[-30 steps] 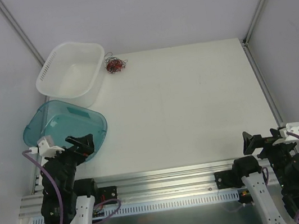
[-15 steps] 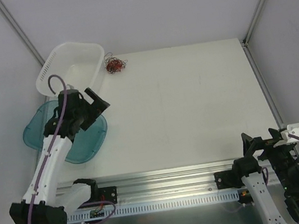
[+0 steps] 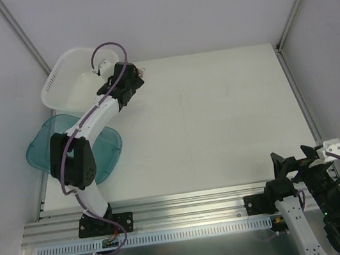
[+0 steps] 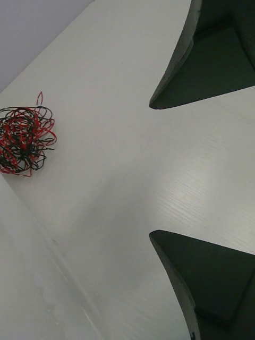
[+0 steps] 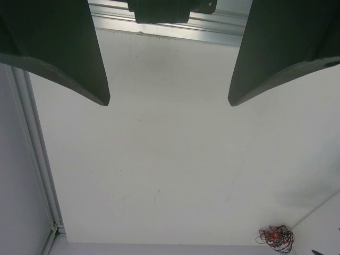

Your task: Untangle the cables

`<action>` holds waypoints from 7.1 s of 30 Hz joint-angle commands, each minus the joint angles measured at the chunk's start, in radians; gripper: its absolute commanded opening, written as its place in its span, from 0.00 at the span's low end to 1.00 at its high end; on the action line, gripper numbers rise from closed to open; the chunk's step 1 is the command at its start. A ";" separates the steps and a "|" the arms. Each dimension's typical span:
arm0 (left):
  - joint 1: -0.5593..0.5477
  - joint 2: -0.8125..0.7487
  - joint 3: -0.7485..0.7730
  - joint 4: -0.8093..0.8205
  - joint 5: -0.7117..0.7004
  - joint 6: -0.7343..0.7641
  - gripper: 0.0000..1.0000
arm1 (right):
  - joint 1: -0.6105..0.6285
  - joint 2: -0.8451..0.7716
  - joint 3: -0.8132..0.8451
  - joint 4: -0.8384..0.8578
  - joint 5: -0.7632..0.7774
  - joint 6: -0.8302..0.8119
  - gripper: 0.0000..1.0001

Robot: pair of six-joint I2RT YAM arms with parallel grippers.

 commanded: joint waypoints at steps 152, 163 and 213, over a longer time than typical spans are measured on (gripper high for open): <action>-0.608 -0.692 -0.830 0.294 0.269 0.078 0.77 | 0.705 0.735 -0.291 0.578 0.199 0.544 0.01; -0.608 -0.899 -1.011 0.542 0.370 0.193 0.82 | 0.697 0.928 0.091 0.412 0.200 0.371 0.01; -0.660 -0.543 -1.017 0.839 0.079 0.213 0.00 | 0.711 0.738 0.007 0.443 0.462 0.518 0.01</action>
